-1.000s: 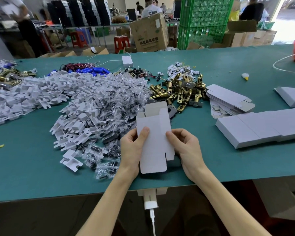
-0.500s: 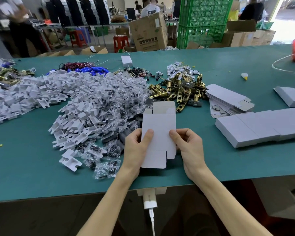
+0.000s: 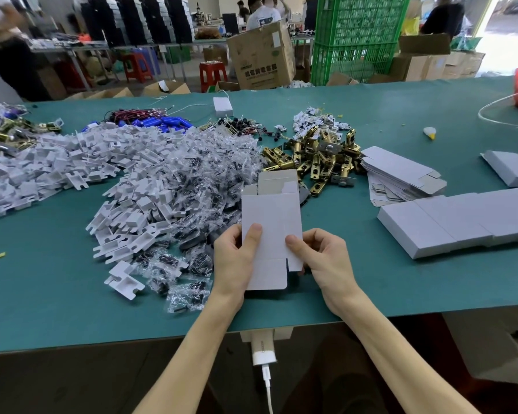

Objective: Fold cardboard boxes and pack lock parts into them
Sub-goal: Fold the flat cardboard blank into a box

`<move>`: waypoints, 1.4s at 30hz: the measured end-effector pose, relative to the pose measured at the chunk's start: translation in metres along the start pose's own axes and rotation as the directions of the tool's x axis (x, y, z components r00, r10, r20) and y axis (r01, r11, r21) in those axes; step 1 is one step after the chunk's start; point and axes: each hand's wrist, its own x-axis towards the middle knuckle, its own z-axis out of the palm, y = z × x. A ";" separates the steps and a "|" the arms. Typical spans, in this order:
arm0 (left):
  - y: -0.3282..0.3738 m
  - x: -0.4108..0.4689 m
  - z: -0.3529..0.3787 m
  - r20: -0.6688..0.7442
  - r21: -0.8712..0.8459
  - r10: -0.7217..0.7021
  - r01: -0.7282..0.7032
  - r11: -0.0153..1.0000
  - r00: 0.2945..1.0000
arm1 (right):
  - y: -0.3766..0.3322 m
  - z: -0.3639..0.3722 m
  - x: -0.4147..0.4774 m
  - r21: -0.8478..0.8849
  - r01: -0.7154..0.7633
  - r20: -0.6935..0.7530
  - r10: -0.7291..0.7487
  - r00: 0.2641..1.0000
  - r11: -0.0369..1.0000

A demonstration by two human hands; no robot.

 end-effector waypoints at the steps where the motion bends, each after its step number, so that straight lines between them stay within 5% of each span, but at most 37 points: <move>1: 0.000 0.000 0.000 0.000 -0.011 -0.009 0.009 1.000 1.000 | 0.000 0.000 0.000 -0.004 -0.003 0.000 0.003 1.000 1.000; 13: 0.019 -0.004 -0.005 0.192 -0.239 -0.095 0.141 0.961 0.977 | -0.002 0.001 0.001 0.036 0.007 0.094 -0.011 0.996 0.999; 21: 0.016 -0.008 -0.002 0.248 -0.076 -0.043 0.063 0.995 0.968 | -0.003 0.003 0.001 0.009 0.052 0.039 -0.052 0.998 0.999; 42: 0.008 -0.003 -0.003 0.194 -0.109 -0.042 0.065 0.992 0.980 | -0.005 0.002 -0.002 0.047 0.065 0.083 -0.069 0.994 0.997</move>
